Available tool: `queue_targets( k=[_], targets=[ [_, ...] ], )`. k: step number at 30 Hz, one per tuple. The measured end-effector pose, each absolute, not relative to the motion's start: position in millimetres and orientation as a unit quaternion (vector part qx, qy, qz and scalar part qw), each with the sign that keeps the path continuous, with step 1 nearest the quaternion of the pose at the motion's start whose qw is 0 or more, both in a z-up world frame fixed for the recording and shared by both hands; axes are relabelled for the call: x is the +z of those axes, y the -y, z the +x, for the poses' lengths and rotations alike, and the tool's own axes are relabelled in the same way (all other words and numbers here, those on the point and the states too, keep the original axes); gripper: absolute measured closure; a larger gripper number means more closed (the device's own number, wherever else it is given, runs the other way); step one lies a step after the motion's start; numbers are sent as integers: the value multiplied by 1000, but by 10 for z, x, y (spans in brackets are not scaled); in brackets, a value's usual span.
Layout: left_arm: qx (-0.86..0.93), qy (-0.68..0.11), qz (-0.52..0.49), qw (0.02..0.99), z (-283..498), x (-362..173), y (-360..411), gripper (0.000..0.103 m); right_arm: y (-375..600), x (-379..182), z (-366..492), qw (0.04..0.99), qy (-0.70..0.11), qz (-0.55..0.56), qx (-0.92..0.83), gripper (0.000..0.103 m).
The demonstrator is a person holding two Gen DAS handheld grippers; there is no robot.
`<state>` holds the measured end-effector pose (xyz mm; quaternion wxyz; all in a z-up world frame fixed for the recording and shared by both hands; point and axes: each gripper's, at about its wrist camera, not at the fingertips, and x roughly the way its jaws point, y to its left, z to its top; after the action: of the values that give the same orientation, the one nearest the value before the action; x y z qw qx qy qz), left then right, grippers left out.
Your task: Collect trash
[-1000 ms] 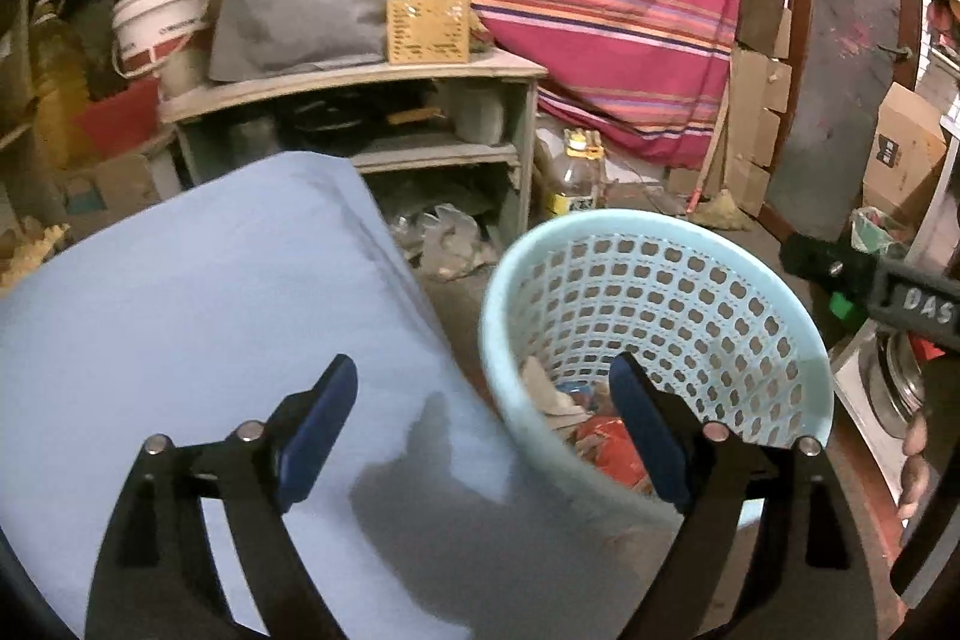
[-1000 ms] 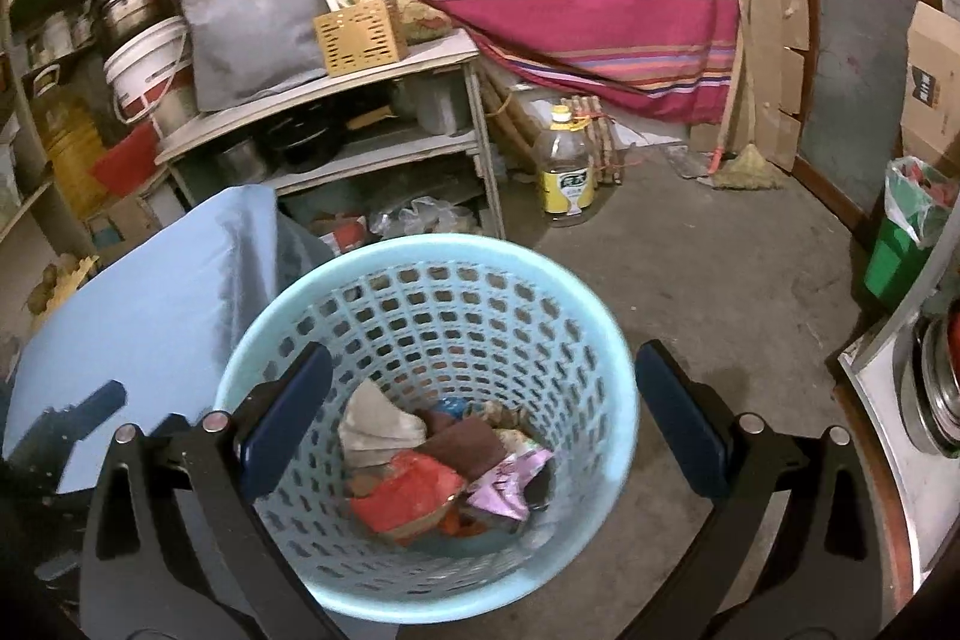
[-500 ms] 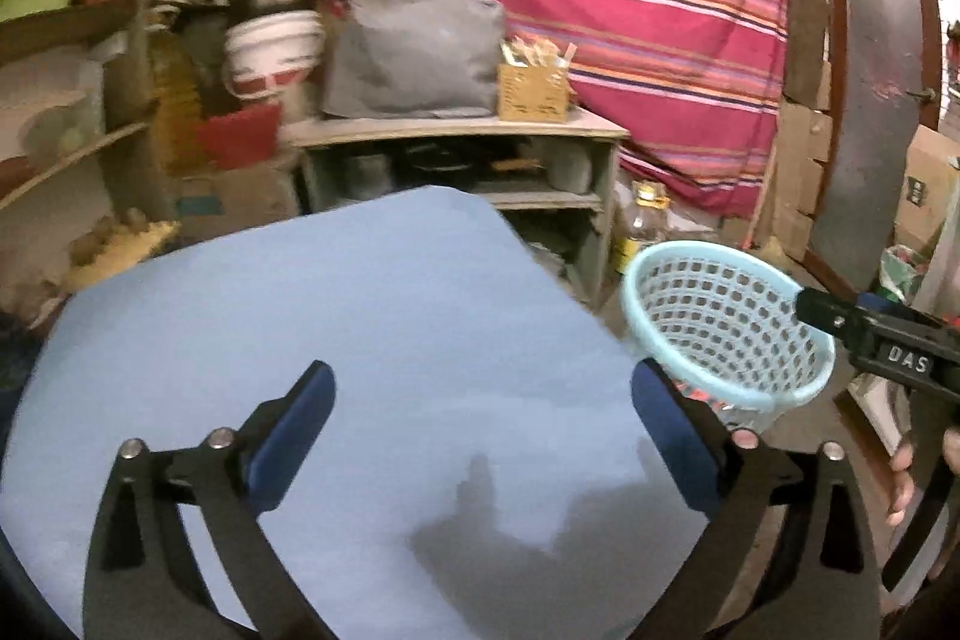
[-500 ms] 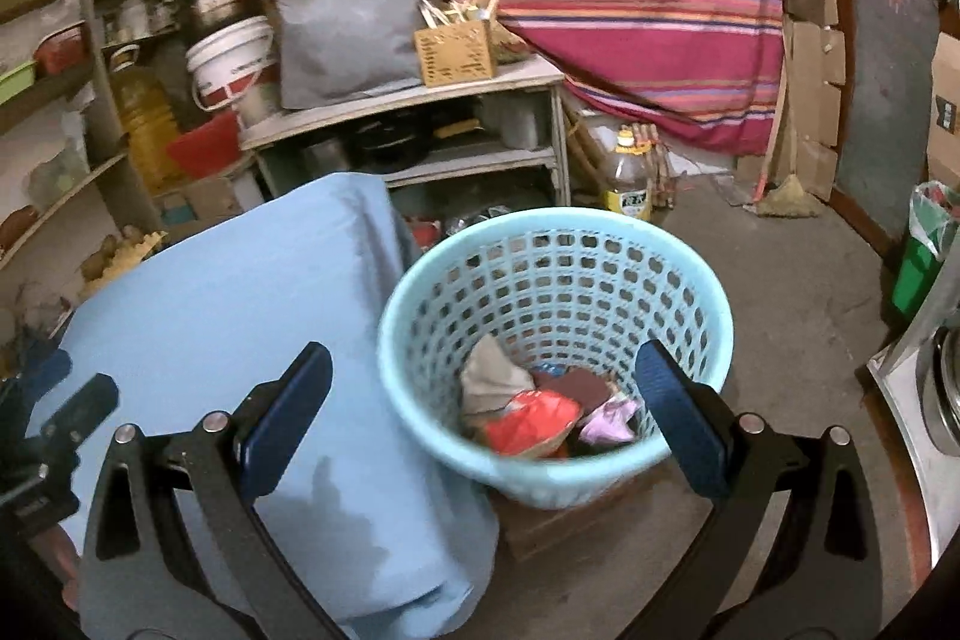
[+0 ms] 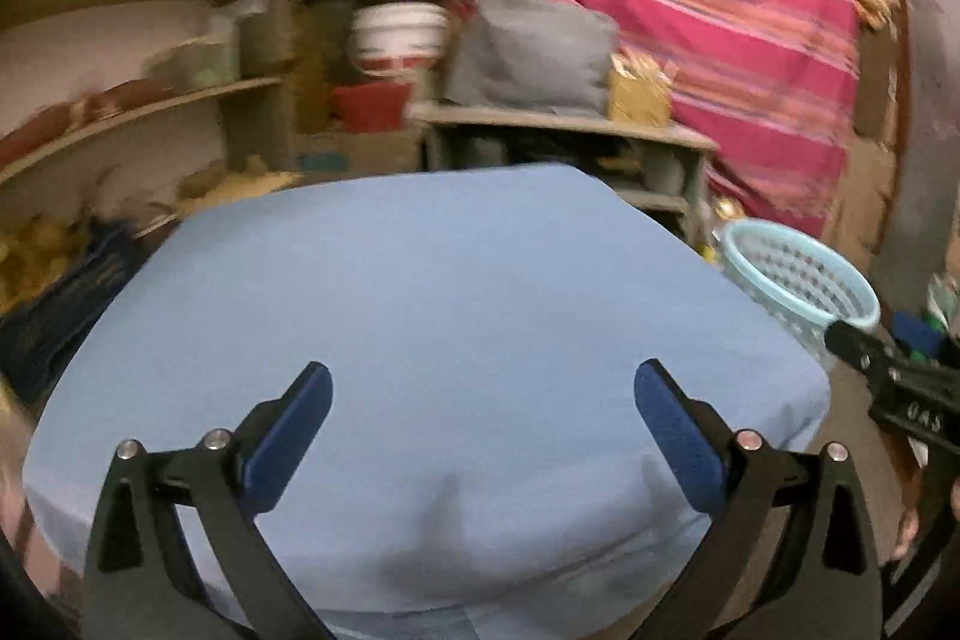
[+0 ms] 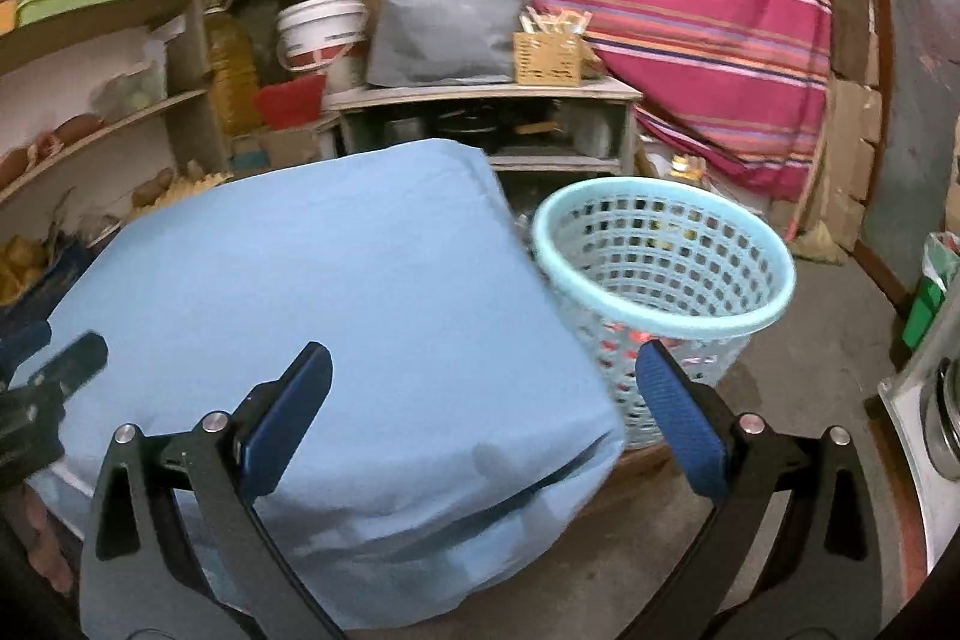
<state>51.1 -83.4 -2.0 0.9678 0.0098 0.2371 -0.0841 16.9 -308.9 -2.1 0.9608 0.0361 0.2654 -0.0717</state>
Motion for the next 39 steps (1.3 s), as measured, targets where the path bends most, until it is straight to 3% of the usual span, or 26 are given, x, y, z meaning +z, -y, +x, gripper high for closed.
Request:
queue_targets(
  k=[9, 20, 39],
  targets=[
    [-64, -223, 7, 973, 233, -172, 578, 5, 2591, -105, -42, 974, -223, -27, -41, 4],
    [-60, -213, 3, 975, 156, -183, 476, 5, 2559, -160, -174, 978, -206, 17, -28, 4],
    [-58, -199, 8, 978, 12, -260, 483, 5, 2391, -189, -273, 981, -191, -3, -40, 4]
  ],
)
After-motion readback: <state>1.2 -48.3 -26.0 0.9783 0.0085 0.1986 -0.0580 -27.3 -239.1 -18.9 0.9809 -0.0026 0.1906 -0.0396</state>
